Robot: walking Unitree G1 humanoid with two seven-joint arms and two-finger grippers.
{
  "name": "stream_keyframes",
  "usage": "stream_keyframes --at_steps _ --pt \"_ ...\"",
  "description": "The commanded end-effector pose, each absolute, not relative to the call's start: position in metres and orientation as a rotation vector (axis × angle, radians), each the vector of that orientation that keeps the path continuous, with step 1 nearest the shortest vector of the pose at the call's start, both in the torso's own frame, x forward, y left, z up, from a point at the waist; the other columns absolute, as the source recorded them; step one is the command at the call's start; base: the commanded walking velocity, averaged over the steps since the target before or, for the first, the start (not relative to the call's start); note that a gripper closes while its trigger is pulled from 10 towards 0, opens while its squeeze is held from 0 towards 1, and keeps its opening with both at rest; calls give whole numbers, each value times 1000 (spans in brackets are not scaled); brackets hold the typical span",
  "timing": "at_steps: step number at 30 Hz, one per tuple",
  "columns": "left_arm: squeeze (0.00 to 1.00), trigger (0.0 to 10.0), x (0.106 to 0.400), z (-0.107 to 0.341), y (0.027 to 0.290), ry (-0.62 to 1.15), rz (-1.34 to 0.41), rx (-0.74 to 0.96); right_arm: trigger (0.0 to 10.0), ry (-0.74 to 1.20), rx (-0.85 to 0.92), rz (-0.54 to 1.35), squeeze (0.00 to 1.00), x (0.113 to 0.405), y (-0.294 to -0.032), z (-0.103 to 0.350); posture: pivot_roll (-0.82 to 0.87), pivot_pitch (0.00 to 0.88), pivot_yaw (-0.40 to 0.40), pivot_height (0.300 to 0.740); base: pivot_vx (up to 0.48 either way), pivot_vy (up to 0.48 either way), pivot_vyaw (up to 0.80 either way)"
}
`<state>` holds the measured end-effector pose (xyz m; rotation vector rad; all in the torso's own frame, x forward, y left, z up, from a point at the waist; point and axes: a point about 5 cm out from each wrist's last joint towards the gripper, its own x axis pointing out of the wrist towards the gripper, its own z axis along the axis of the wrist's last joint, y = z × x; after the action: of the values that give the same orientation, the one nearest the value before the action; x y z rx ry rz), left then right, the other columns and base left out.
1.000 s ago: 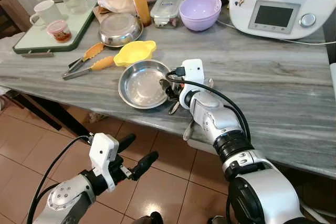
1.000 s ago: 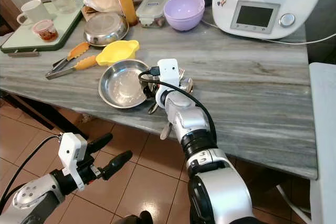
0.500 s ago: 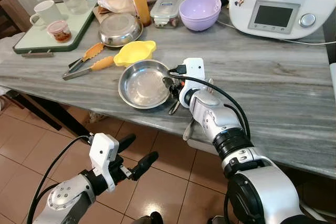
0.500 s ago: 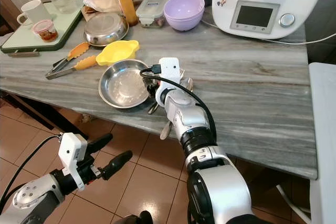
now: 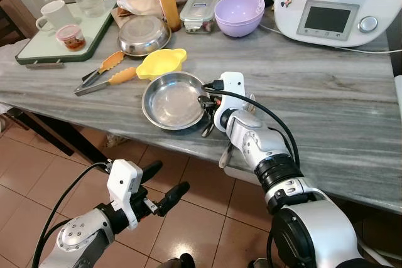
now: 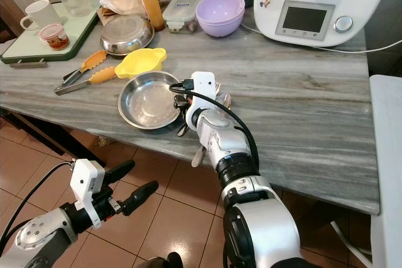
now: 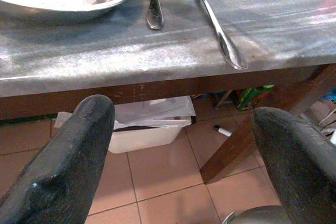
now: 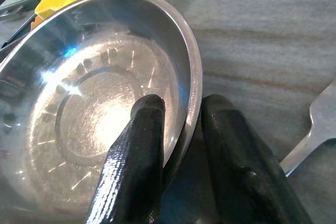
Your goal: Setting the table
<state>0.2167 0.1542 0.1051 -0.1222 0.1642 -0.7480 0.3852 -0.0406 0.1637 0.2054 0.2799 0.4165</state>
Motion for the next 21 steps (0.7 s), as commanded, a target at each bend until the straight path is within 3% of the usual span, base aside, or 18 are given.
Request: stream_keyframes --at_steps 1,5,6,10,11,12,13,14,19,21 --pt "0 10000 216 104 159 181 -739 -91 510 284 226 436 0 383 -35 165 -101 183 139 740 0 0 0" --pt "0 10000 217 104 159 181 -739 -88 980 290 239 435 0 382 -34 165 -101 179 139 740 0 0 0" --pt "0 10000 217 104 159 182 -739 -87 2549 291 240 435 0 382 -34 165 -101 179 139 740 0 0 0" --pt "0 10000 217 105 159 181 -739 -84 3216 293 256 438 0 381 -33 167 -101 179 139 740 0 0 0" --pt "0 10000 217 105 160 181 -739 -84 4902 293 257 437 0 380 -33 167 -99 177 138 740 0 0 0" --pt "0 10000 217 105 160 181 -737 -83 5020 292 259 435 0 380 -33 167 -99 177 138 740 0 0 0" --pt "0 10000 217 105 160 181 -736 -82 6471 290 261 432 0 380 -33 167 -100 177 138 740 0 0 0" --pt "0 10000 217 105 161 180 -734 -81 8824 289 262 425 0 380 -34 167 -99 176 138 740 0 0 0" --pt "0 10000 217 105 162 179 -730 -79 10000 281 271 377 0 381 -40 168 -98 177 140 740 0 0 0" --pt "0 10000 217 105 162 179 -729 -77 10000 278 269 367 0 381 -41 169 -97 176 142 740 0 0 0"
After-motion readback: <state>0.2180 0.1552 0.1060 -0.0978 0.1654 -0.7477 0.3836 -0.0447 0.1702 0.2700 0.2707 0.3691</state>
